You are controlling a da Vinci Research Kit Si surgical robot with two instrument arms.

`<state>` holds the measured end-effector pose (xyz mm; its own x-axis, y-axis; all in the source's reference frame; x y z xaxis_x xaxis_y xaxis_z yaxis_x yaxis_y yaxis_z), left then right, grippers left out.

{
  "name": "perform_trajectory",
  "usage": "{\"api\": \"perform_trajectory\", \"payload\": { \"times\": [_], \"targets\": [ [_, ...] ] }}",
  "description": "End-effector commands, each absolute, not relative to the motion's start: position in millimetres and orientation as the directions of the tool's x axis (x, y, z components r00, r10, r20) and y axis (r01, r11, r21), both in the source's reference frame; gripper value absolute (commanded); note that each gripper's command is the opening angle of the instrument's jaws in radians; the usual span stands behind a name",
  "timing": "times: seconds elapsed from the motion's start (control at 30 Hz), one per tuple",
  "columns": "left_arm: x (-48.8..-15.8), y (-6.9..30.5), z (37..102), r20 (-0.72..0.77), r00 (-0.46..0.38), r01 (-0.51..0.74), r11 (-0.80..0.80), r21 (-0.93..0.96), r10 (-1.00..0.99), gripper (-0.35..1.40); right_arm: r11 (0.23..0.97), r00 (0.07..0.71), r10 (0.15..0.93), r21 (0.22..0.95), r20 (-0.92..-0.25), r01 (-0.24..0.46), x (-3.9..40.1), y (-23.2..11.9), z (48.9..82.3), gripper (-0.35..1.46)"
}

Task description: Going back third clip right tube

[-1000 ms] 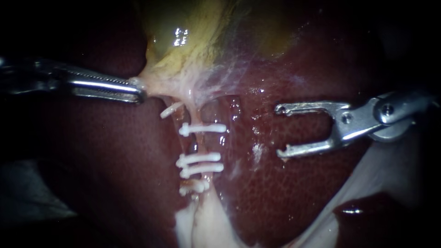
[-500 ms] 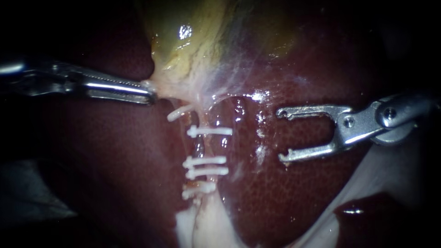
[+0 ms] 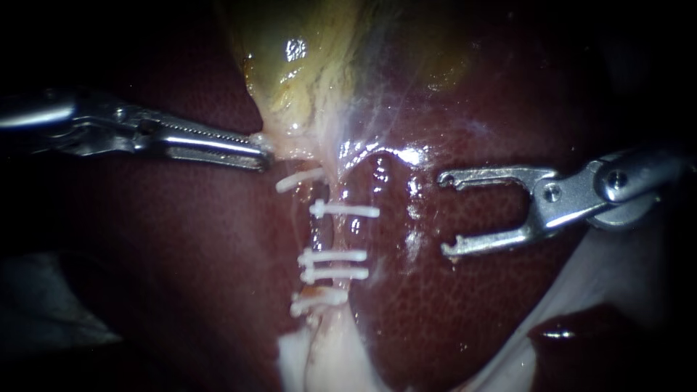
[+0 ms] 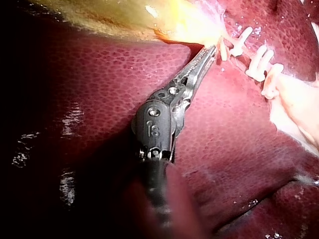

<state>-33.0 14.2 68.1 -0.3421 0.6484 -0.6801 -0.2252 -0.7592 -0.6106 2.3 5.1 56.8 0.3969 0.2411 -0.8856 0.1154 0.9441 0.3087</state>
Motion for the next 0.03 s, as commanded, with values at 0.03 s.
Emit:
{"api": "perform_trajectory", "payload": {
  "times": [0.03],
  "targets": [
    [-32.9,14.2,67.9,-0.679,-0.342,-0.225,-0.759,-0.612,0.649,-0.35,0.944,0.396,0.241,0.31,-0.886,0.118,2.4,5.1,56.8,0.5]
  ]
}}
